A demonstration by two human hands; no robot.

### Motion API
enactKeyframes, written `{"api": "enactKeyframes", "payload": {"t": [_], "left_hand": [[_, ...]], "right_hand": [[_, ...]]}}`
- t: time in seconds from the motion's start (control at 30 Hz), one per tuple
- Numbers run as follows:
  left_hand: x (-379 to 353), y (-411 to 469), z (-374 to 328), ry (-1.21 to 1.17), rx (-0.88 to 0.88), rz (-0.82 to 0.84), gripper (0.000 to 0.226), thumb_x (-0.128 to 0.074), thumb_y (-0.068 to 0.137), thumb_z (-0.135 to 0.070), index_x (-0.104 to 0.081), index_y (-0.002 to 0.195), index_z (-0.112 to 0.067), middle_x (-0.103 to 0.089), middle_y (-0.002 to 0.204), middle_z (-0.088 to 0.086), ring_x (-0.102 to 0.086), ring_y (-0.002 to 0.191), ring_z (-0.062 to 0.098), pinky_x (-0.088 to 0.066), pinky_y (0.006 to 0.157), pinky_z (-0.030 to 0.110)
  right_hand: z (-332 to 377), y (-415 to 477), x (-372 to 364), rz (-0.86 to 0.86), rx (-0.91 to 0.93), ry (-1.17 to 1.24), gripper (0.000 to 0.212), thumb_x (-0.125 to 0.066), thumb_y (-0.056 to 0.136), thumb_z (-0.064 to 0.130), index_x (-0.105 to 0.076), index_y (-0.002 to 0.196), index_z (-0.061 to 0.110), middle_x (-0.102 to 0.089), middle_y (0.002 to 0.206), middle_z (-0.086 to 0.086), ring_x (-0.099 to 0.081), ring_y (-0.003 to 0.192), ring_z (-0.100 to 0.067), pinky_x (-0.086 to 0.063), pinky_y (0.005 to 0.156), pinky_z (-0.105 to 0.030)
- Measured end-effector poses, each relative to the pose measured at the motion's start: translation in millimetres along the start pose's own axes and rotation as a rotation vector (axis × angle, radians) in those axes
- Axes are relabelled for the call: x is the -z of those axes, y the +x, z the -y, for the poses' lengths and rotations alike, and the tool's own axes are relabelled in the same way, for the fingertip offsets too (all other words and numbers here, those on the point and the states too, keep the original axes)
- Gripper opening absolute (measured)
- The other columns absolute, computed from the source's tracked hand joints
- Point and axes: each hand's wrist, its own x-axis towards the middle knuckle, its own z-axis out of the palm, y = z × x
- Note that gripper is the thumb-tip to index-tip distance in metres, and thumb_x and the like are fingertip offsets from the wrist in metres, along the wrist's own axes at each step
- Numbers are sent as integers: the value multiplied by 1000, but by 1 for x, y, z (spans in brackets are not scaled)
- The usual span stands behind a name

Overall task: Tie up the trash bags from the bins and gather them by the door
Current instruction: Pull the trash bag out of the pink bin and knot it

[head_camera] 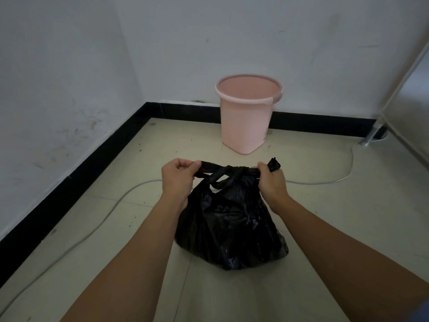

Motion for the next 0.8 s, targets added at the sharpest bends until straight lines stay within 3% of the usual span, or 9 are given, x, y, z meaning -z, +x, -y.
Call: {"api": "enactKeyframes", "payload": {"t": [0.07,0.17,0.27,0.37,0.47,0.57,0.63,0.73,0.8], "left_hand": [[2,5,-6,-52,-20,5,22,-66,87,-5,-51,71,-10,-60,67,6,-59,58,18,-56,61,31],[15,14,7,46,3,-49,22,-68,85,-6,-51,72,-11,-55,68,5,-54,62,19,-48,56,29],[40,9,44,187,97,-111,22,-71,81,-7,-54,69,-10,-55,68,5,-54,73,22,-43,57,26],[52,-1,61,380,125,16,30,-76,79,-30,-61,68,-7,-55,66,4,-55,73,23,-43,63,28],[45,-1,50,801,182,348,62,-70,66,-68,-54,60,-8,-43,57,3,-48,59,20,-31,59,28],[39,-6,40,1048,336,622,63,-71,62,-71,-56,60,-10,-43,54,0,-41,50,15,-27,49,24],[37,-6,42,758,347,626,52,-74,66,-61,-61,66,-11,-52,60,1,-45,55,15,-32,50,23],[25,-3,36,-42,388,351,25,-68,84,-38,-66,87,-13,-69,87,5,-65,94,21,-52,81,35],[14,-4,28,-325,422,301,24,-62,91,-33,-60,82,-11,-67,78,9,-70,89,24,-53,90,44]], "right_hand": [[-4,7,0,-66,31,-149,47,-42,97,46,-59,92,3,-63,88,-11,-61,90,-34,-47,83,-41],[-17,17,22,-188,0,-356,57,-34,94,53,-65,102,5,-71,95,-13,-65,91,-34,-50,83,-40],[-46,24,69,-286,-117,-348,51,-36,93,47,-60,104,3,-72,94,-19,-68,87,-37,-55,81,-47],[-52,21,79,-248,-260,76,39,-37,102,32,-59,89,2,-70,91,-21,-67,70,-32,-54,62,-38],[-26,16,63,-79,-425,559,50,-29,106,39,-54,77,7,-64,76,-15,-64,67,-30,-53,69,-39],[-5,14,54,-38,-482,784,51,-29,104,47,-45,72,10,-44,53,-4,-53,55,-24,-53,71,-42],[2,12,51,-44,-498,859,52,-34,102,50,-42,66,13,-33,45,1,-37,42,-17,-52,63,-35],[1,13,45,-76,-495,892,51,-37,102,50,-38,65,14,-26,40,4,-22,30,-12,-33,38,-18],[-4,13,39,-114,-481,840,50,-36,102,48,-36,66,15,-23,41,4,-18,29,-11,-20,33,-16]]}}
